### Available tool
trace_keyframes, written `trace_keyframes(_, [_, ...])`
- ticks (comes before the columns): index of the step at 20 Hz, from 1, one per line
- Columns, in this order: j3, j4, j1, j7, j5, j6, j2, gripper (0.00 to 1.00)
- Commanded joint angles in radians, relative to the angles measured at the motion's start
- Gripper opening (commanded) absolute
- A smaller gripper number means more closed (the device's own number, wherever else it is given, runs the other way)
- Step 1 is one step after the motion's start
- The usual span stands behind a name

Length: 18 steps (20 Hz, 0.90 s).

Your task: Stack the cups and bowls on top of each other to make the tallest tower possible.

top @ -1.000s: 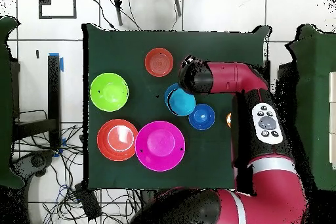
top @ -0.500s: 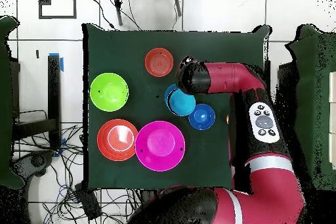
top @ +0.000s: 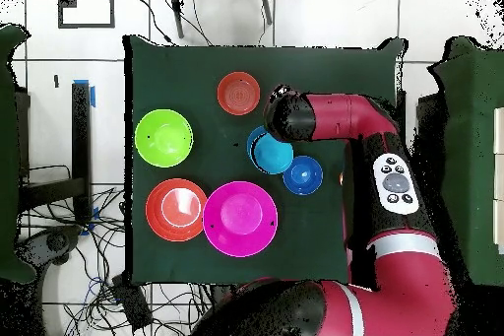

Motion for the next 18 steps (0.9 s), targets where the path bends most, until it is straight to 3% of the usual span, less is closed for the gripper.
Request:
trace_keyframes(1, [0.013,0.030,0.027,-0.032,-0.040,-0.047,0.027,1.00])
trace_keyframes(18, [-0.013,0.013,0.064,0.001,-0.041,-0.050,0.033,1.00])
